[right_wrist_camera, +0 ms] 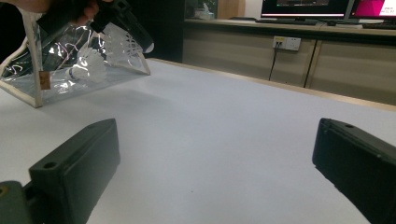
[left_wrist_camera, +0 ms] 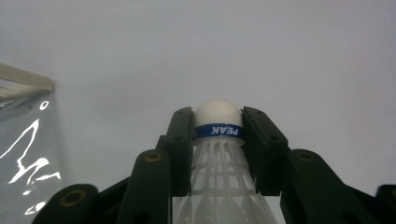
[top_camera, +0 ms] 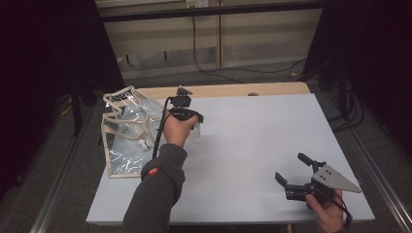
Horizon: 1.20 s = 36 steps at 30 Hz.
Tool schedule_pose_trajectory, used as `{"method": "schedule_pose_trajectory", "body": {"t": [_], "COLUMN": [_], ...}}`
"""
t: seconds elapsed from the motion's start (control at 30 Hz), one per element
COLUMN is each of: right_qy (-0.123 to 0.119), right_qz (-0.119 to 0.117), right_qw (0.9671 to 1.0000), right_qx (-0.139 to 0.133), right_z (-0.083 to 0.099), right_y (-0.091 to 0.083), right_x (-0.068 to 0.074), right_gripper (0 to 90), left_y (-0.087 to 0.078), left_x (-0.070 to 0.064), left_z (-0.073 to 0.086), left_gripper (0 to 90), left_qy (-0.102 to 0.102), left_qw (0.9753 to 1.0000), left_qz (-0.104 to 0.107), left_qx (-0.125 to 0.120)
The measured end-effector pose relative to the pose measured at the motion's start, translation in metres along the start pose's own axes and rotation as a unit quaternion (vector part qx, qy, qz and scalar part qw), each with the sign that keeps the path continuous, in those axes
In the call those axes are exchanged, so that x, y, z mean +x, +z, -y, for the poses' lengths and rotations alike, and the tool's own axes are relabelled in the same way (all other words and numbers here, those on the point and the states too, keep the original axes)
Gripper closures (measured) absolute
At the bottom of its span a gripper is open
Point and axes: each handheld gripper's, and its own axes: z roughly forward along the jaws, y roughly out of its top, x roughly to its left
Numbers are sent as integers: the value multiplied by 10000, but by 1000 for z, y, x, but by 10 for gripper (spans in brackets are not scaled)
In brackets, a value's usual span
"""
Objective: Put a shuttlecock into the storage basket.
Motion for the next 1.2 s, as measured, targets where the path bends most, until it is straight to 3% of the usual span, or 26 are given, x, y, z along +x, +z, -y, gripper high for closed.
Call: {"method": "schedule_pose_trajectory", "body": {"t": [0.17, 0.73, 1.2], "right_qy": [-17, 5, 7], "right_qz": [-11, 0, -4], "right_qw": [10000, 10000, 10000], "right_qx": [-16, -31, -23], "right_z": [0, 0, 0], "right_y": [1, 1, 1], "right_x": [1, 1, 1], "right_gripper": [9, 9, 9], "left_y": [-12, -50, -68], "left_x": [3, -4, -3], "left_z": [-1, -16, -23], "left_gripper": [652, 652, 653], "left_qy": [-56, -47, -11], "left_qw": [10000, 9999, 9999], "left_qz": [18, 117, 119], "left_qx": [-14, 44, 81]}}
